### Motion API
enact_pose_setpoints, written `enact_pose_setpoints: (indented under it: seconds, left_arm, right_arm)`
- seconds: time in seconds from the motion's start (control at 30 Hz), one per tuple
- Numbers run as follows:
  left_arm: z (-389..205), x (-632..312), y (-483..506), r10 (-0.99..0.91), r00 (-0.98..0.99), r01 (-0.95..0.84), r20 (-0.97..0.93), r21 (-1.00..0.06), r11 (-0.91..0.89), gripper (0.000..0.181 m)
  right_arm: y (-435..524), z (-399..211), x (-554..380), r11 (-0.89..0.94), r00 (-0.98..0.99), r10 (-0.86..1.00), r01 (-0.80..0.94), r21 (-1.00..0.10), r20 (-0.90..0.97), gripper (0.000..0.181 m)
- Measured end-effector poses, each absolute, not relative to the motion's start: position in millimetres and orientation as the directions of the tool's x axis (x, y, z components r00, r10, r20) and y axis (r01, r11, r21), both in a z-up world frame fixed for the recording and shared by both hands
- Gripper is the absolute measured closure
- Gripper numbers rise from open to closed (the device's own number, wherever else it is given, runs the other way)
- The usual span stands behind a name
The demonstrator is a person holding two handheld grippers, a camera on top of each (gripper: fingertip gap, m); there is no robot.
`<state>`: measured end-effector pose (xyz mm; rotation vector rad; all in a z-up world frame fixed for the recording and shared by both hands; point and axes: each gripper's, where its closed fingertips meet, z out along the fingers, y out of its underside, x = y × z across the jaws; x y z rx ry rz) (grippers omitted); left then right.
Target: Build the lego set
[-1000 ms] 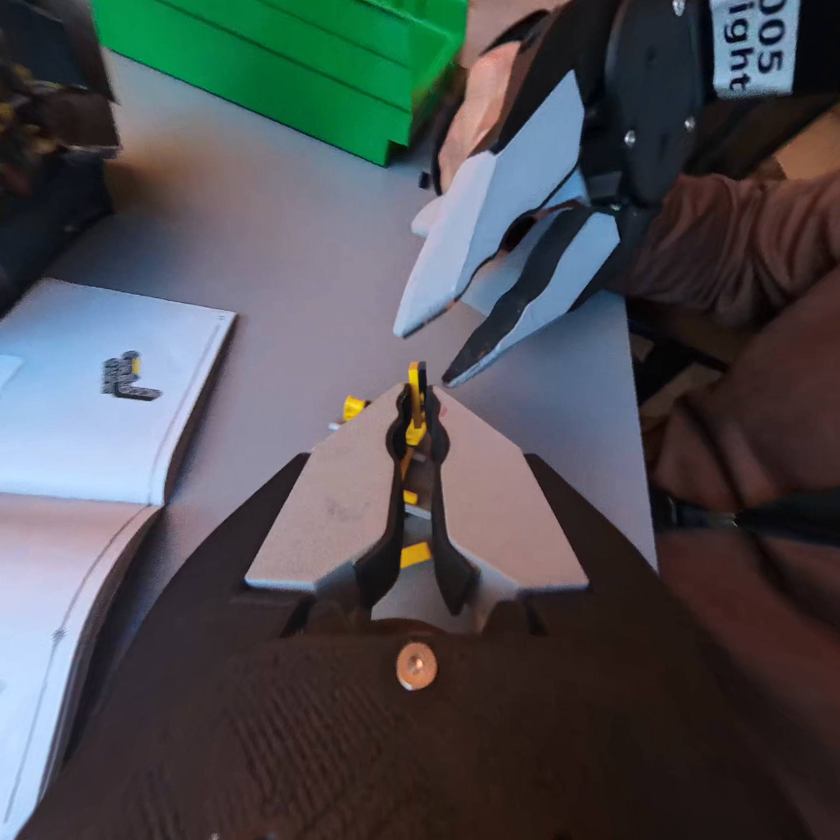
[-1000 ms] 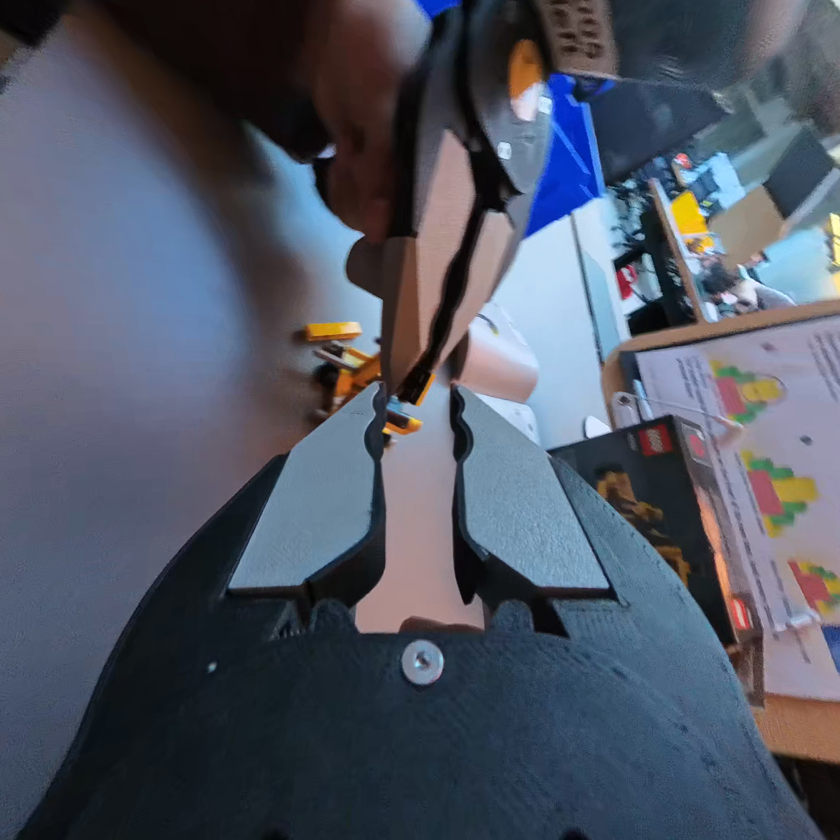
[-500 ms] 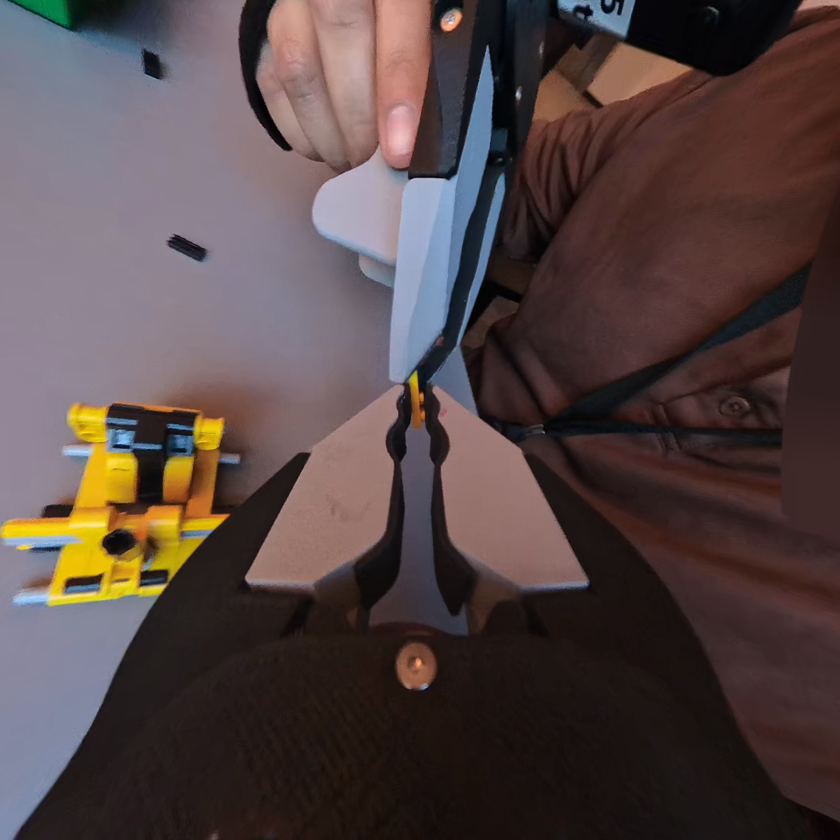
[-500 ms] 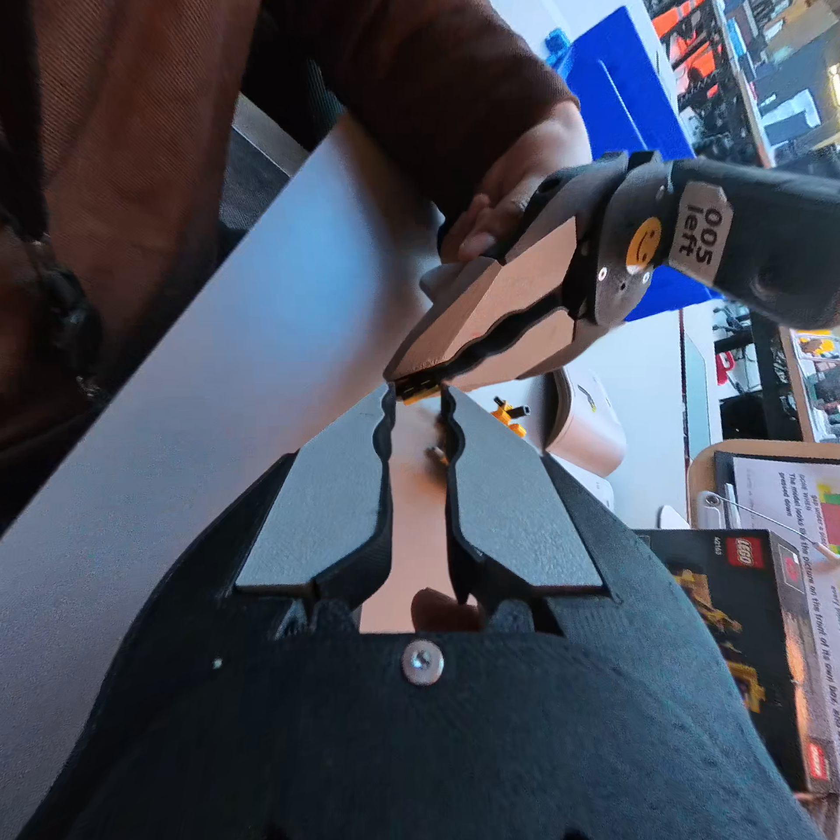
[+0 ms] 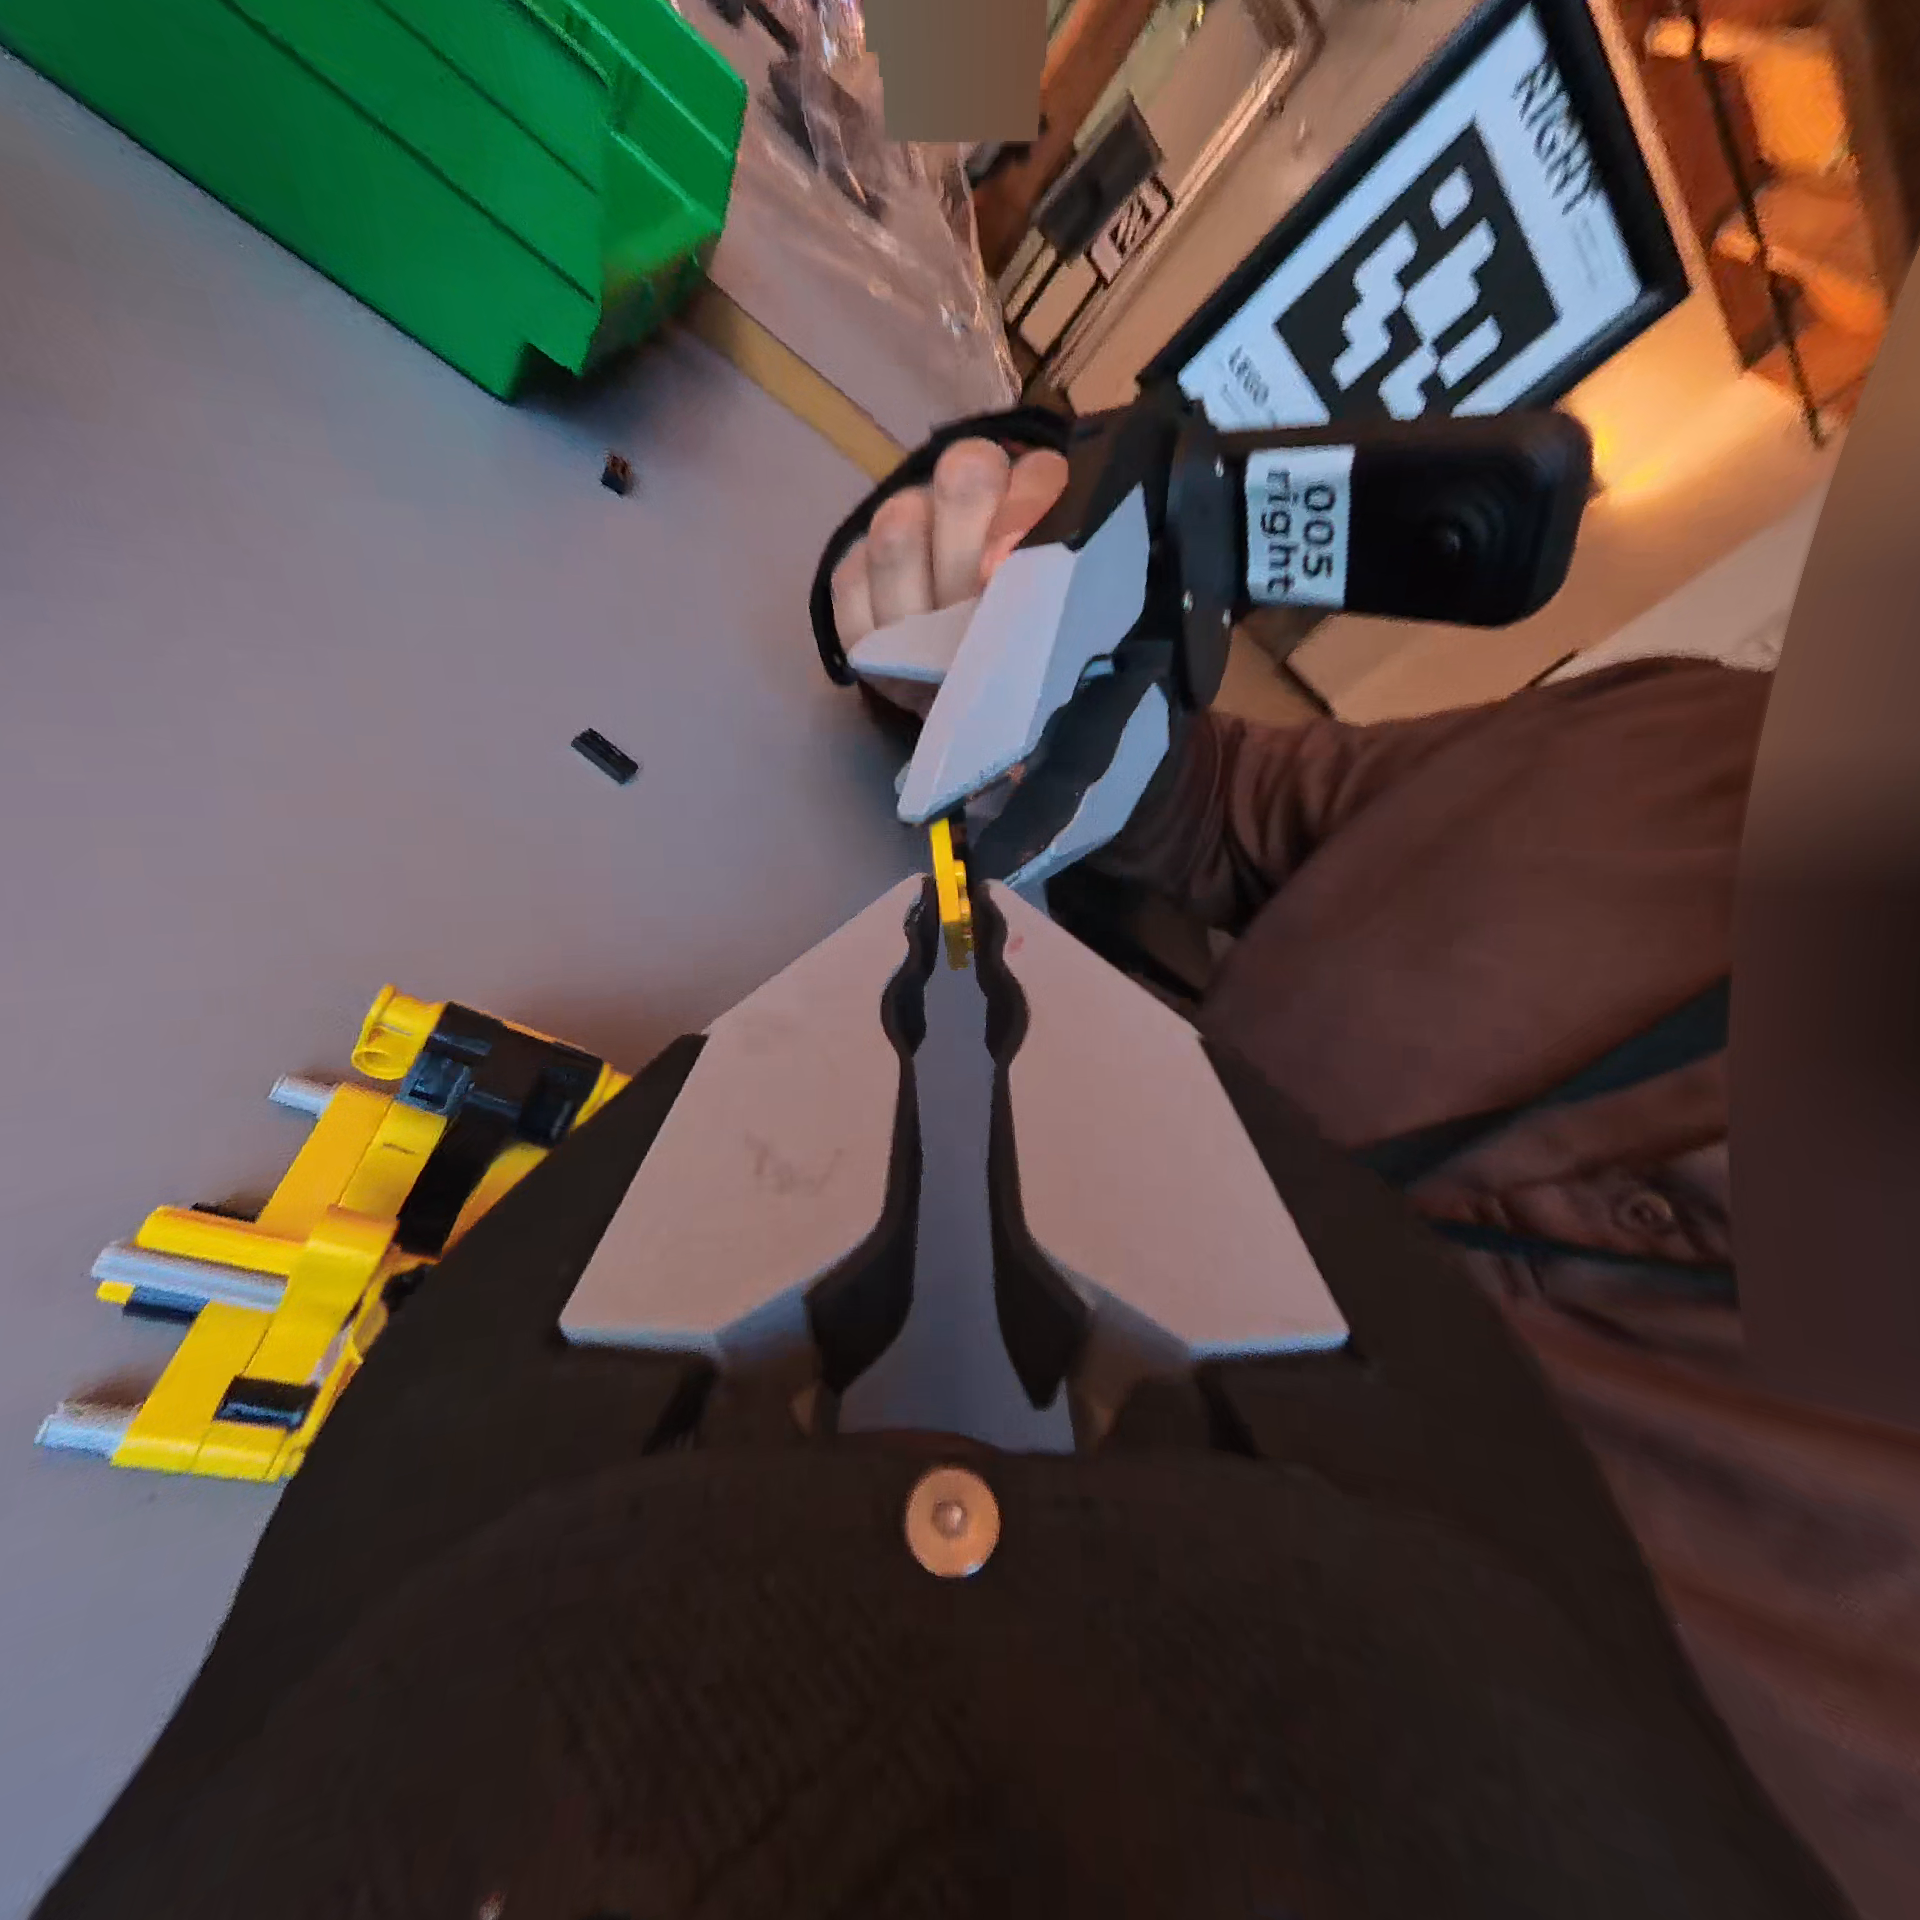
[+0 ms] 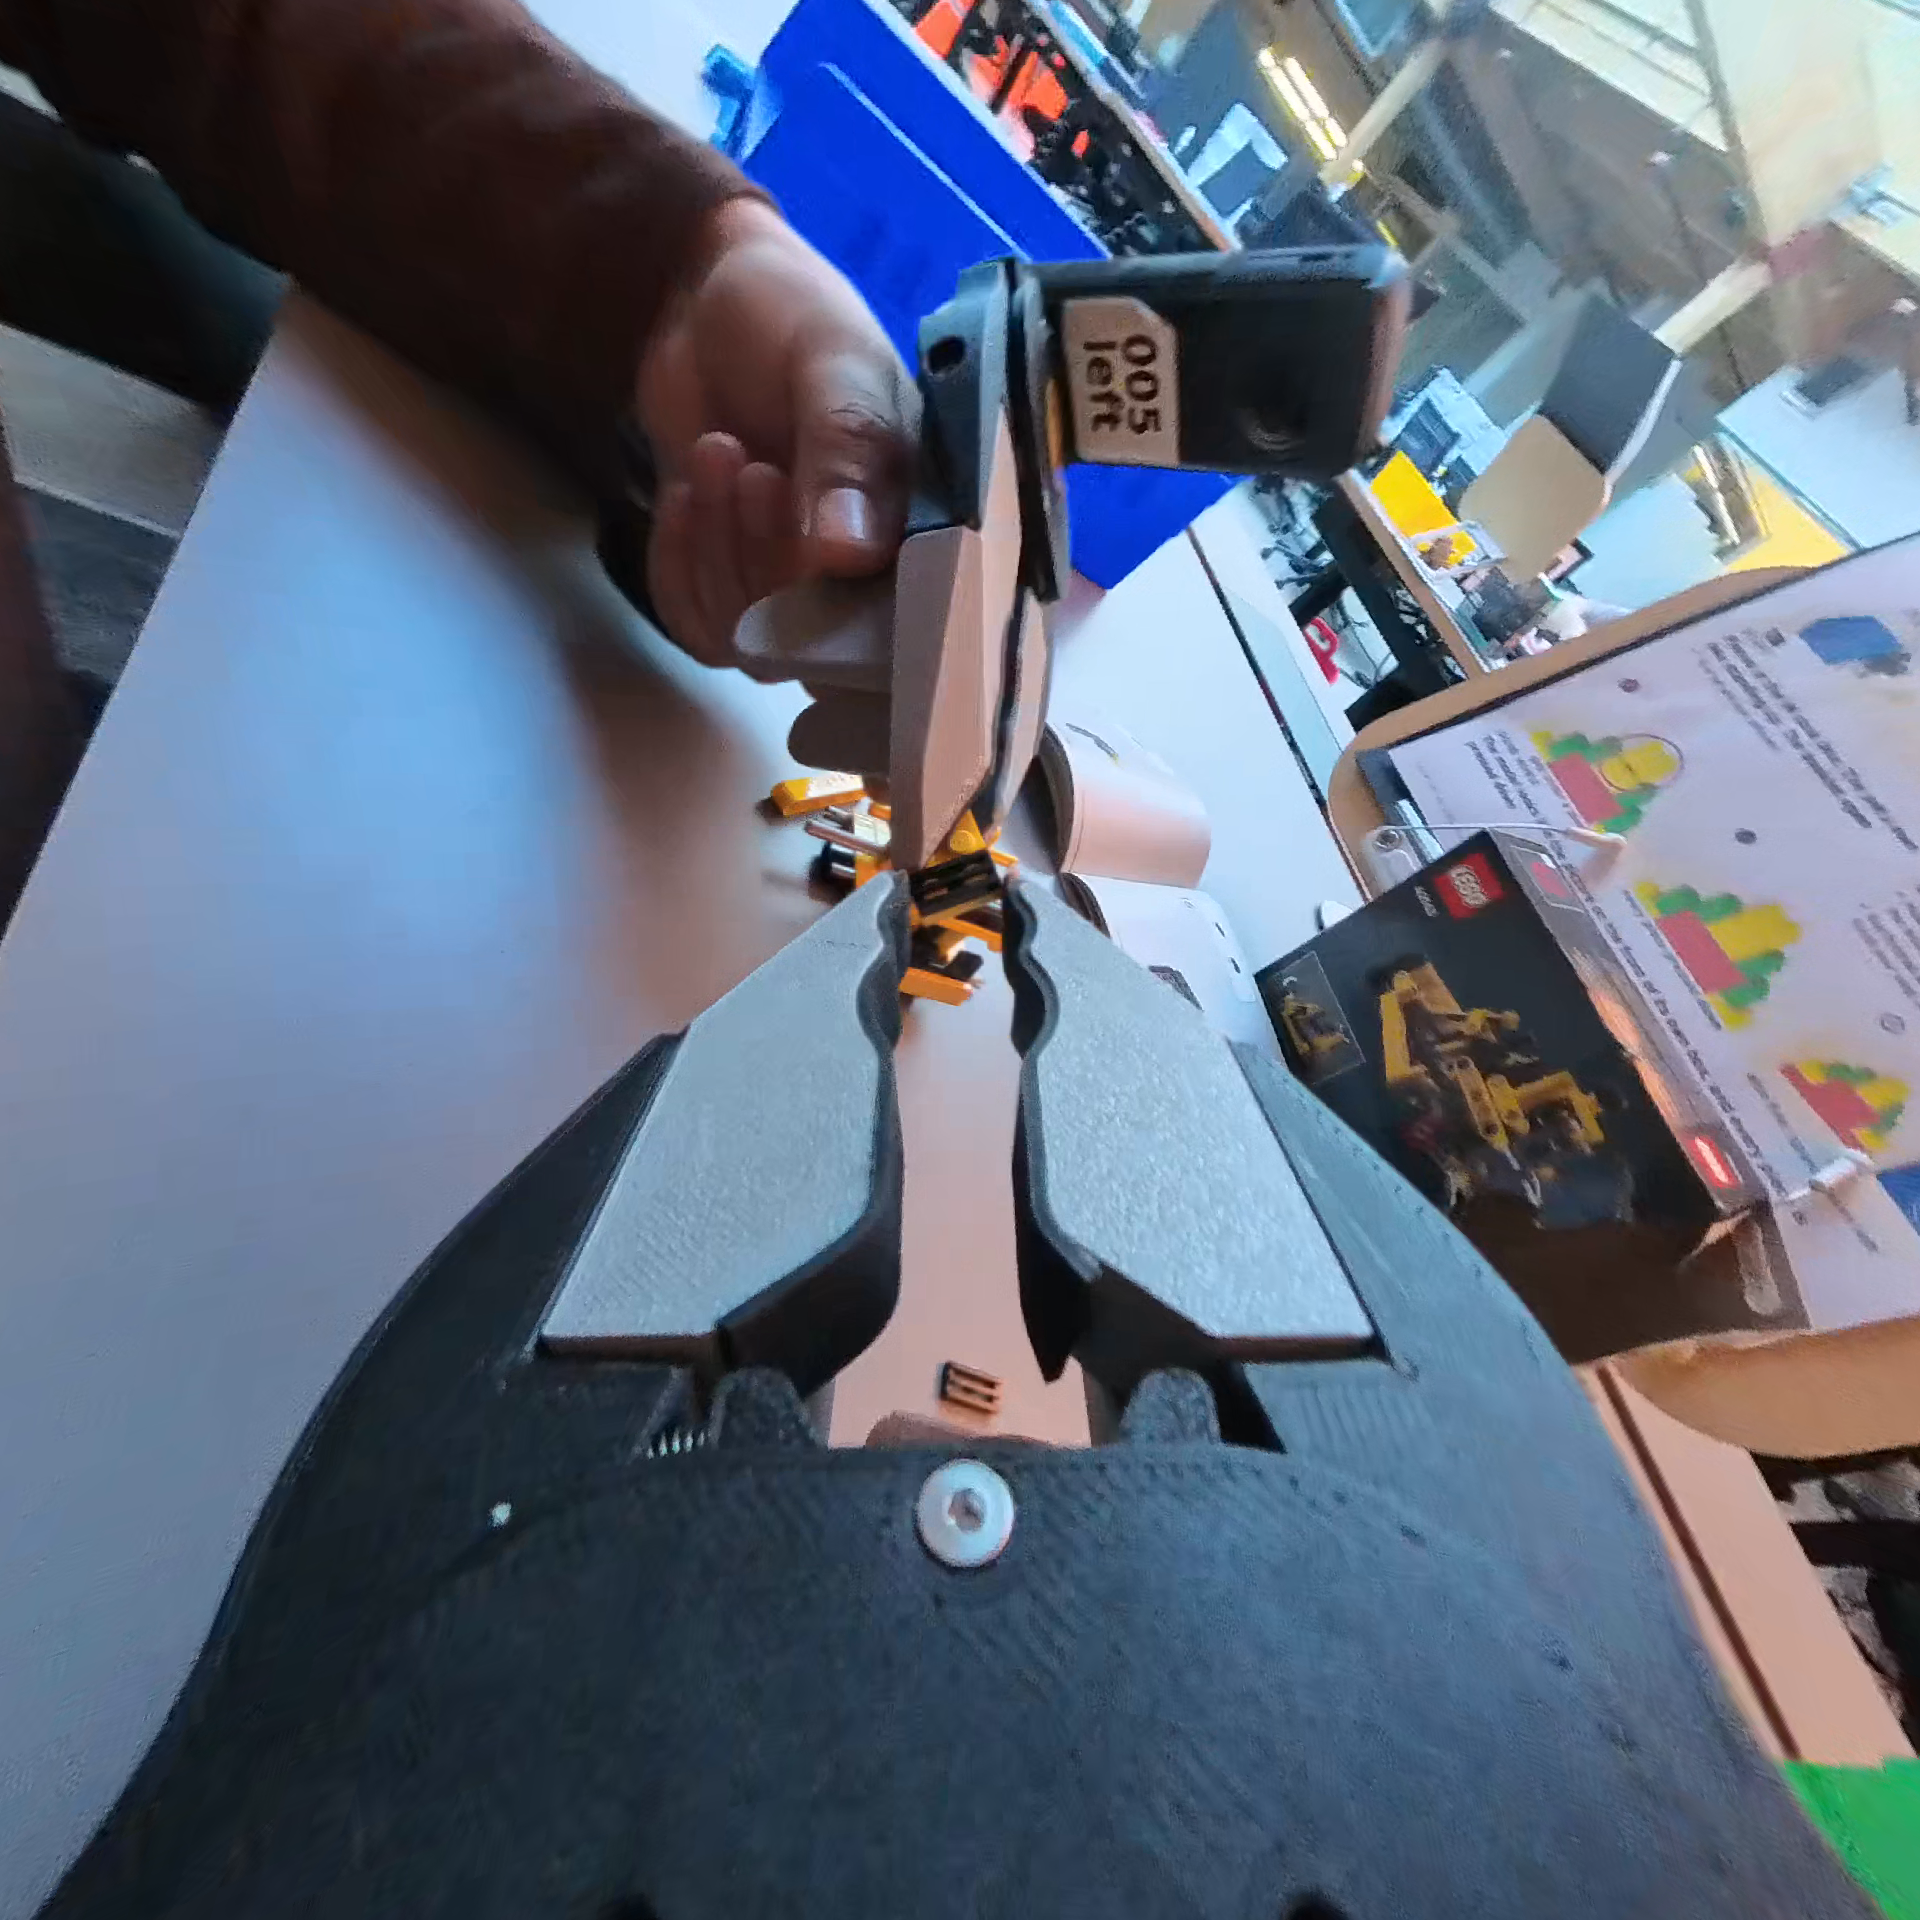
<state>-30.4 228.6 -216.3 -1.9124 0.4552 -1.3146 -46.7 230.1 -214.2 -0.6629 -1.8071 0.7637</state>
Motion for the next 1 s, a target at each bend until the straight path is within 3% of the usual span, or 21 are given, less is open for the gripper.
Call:
enact_pose_setpoints:
  seconds: [0.17, 0.53, 1.0]
  left_arm:
    - [-214, -29, 234, -0.627, 0.387, 0.201, 0.676, -0.726, -0.658, 0.179]
    - [-237, -28, 223, -0.701, 0.526, -0.063, 0.481, -0.800, -0.596, 0.179]
    - [-252, -33, 229, -0.680, 0.597, -0.117, 0.425, -0.793, -0.598, 0.179]
  right_arm:
    - [234, -214, -45, 0.614, -0.303, 0.769, 0.100, -0.783, 0.564, 0.167]
    - [222, -234, -40, 0.755, -0.388, 0.629, 0.095, -0.649, 0.674, 0.168]
    - [227, -246, -45, 0.869, -0.333, 0.492, 0.140, -0.474, 0.804, 0.168]
